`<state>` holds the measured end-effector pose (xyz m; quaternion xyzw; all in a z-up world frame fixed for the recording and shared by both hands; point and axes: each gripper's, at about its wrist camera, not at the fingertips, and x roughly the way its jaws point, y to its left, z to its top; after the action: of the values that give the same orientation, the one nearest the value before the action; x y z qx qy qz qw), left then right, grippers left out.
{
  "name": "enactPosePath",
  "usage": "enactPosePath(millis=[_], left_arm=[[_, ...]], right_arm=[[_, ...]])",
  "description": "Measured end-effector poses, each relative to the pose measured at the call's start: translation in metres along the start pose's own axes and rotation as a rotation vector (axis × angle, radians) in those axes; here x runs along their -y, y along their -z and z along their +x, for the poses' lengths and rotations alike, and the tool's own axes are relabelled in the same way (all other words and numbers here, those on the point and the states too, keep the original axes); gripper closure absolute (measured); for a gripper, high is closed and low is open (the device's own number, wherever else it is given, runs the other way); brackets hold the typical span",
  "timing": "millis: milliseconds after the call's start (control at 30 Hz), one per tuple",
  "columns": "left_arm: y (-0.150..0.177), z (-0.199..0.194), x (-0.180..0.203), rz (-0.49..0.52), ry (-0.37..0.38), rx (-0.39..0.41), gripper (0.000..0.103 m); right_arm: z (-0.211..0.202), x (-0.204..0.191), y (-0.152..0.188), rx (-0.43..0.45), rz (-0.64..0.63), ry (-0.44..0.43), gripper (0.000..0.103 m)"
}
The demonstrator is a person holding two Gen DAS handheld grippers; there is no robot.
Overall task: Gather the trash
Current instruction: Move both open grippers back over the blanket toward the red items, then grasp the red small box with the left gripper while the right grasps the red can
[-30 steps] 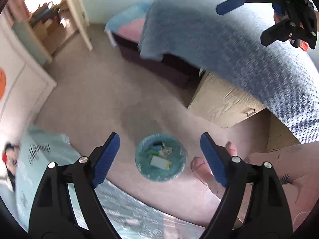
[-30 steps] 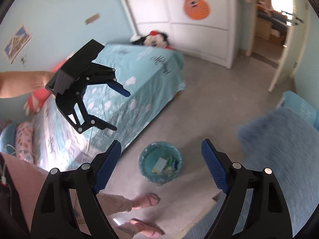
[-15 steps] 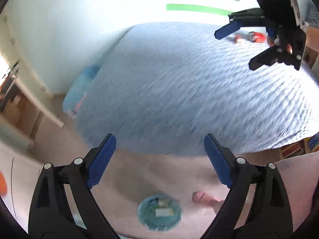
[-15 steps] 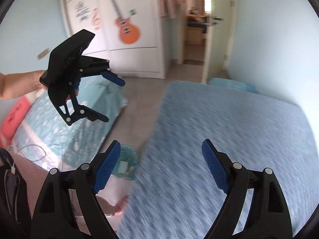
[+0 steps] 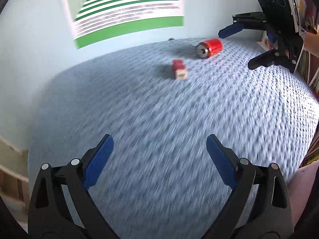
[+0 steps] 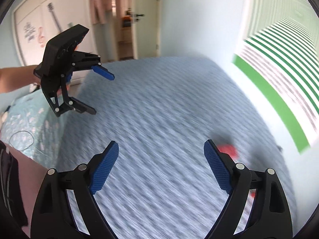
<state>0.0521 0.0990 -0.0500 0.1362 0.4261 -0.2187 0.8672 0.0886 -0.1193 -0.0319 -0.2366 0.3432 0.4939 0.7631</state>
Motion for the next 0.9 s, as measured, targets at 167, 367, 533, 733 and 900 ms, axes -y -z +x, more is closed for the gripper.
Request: enactPosePath(millis=[167,367,533,733,900], left_arm=[[-0.055,0.048,0.023,0.044,0.057,-0.008,0.011],[-0.100,0.095,0.042,0.063,0.093,-0.034,0.011],[-0.126,0.139,0.048,0.053,0.101,-0.066,0.011],[-0.142,0.184,0.038,0.004,0.085,-0.104,0.013],[-0.142,0.213,0.030,-0.009,0.074,-0.156,0.021]], right_arm=[[-0.019,0.048,0.039,-0.031,0.047,0.061,0.016],[-0.020,0.104,0.070,-0.062,0.050,0.094,0.016],[-0.006,0.152,0.091,-0.091,0.020,0.095,0.016],[0.023,0.181,0.099,-0.123,-0.091,0.054,0.016],[0.055,0.202,0.103,-0.169,-0.167,0.034,0.016]])
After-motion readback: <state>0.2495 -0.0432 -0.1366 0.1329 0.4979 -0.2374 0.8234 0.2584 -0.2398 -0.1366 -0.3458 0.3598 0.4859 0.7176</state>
